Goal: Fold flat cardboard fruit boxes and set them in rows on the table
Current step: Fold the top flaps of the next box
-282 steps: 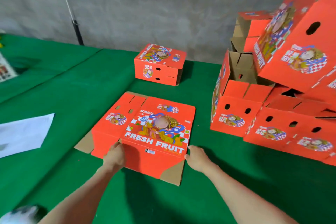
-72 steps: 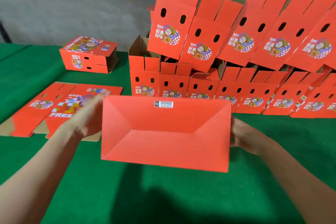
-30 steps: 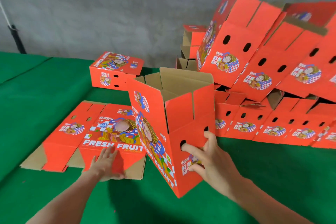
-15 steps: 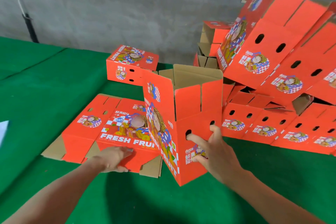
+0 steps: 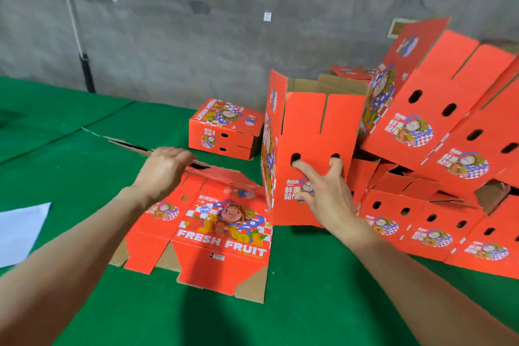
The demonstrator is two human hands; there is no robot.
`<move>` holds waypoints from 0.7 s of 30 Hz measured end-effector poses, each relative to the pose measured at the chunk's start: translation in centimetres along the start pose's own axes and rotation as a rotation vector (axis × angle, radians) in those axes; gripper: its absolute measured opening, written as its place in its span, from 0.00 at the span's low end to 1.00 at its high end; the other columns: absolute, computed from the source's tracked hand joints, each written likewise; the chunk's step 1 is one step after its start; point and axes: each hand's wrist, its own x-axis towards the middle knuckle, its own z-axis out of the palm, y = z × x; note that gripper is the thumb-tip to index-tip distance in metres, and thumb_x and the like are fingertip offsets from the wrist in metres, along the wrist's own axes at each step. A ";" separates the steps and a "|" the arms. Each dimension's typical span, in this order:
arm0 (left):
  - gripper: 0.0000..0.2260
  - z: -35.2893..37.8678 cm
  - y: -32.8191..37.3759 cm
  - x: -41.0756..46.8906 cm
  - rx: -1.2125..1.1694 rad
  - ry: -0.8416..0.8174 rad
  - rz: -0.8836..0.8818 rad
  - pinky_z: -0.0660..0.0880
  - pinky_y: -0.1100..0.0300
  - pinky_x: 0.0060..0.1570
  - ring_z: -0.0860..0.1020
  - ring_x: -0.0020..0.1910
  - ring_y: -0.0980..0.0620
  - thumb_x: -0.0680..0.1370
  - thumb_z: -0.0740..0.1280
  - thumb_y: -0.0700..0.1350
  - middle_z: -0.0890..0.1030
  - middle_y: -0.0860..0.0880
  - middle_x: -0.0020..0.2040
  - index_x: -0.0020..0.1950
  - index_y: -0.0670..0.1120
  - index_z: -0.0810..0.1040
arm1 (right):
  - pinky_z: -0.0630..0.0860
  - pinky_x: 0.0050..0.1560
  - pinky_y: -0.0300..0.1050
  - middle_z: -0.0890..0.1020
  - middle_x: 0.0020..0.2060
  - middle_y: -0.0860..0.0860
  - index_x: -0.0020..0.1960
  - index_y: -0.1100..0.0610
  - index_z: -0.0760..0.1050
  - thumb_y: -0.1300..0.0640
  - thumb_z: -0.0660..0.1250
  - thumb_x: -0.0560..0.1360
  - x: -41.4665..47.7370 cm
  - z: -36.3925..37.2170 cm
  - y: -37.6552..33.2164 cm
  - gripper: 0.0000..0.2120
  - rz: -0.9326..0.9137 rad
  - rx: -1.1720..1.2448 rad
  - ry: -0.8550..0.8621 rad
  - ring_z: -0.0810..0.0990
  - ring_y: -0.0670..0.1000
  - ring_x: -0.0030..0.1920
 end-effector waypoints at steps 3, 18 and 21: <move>0.05 -2.1 -1.6 3.0 -0.024 0.126 0.011 0.72 0.51 0.35 0.76 0.30 0.40 0.73 0.63 0.34 0.77 0.41 0.31 0.40 0.36 0.79 | 0.75 0.50 0.45 0.58 0.65 0.59 0.67 0.38 0.66 0.59 0.73 0.70 1.7 0.6 -0.3 0.32 0.012 -0.017 -0.048 0.71 0.46 0.35; 0.09 -3.8 -0.2 9.7 -0.001 0.094 0.264 0.66 0.53 0.44 0.76 0.34 0.42 0.74 0.61 0.33 0.77 0.44 0.34 0.40 0.39 0.79 | 0.68 0.62 0.40 0.57 0.72 0.66 0.76 0.40 0.55 0.64 0.61 0.75 3.4 10.1 0.4 0.35 0.321 0.152 -0.704 0.69 0.56 0.63; 0.11 -3.5 0.1 9.4 0.014 0.067 0.283 0.63 0.52 0.59 0.78 0.38 0.43 0.75 0.58 0.35 0.78 0.44 0.36 0.42 0.40 0.80 | 0.70 0.59 0.40 0.70 0.69 0.56 0.73 0.44 0.64 0.66 0.58 0.73 3.6 10.3 0.5 0.31 0.391 0.282 -0.682 0.73 0.52 0.61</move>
